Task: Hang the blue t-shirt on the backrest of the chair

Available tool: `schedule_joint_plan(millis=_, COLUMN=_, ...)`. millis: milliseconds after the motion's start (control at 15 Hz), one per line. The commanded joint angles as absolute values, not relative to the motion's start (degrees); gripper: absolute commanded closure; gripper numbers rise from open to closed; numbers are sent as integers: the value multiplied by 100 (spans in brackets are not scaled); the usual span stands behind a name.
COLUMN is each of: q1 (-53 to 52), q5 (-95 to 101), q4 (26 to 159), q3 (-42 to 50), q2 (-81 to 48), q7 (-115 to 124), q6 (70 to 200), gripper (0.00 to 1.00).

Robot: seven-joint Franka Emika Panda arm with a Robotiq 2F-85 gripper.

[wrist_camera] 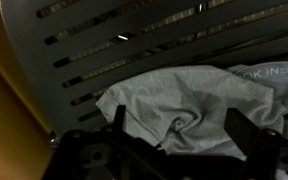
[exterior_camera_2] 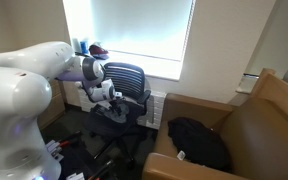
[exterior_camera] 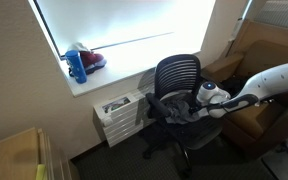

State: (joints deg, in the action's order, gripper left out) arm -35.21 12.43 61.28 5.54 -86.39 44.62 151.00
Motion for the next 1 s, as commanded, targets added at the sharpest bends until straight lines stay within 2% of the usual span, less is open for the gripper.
schedule_joint_plan(millis=0, q1=-3580, q5=1074, q4=6189, q3=762, q2=-8638, q7=4607, q6=15439, gripper=0)
schedule_joint_plan(millis=267, q1=-3619, q5=1046, q4=6150, q3=794, q2=-8613, q7=4558, q6=15310, gripper=0)
schedule_joint_plan(millis=600, q1=-3742, q5=1127, q4=6560, q3=784, q2=-8603, q7=4354, q6=16249, gripper=0)
schedule_joint_plan(millis=933, q1=-3972, q5=1004, q4=6588, q3=560, q2=-8605, q7=3895, q6=16036, gripper=0)
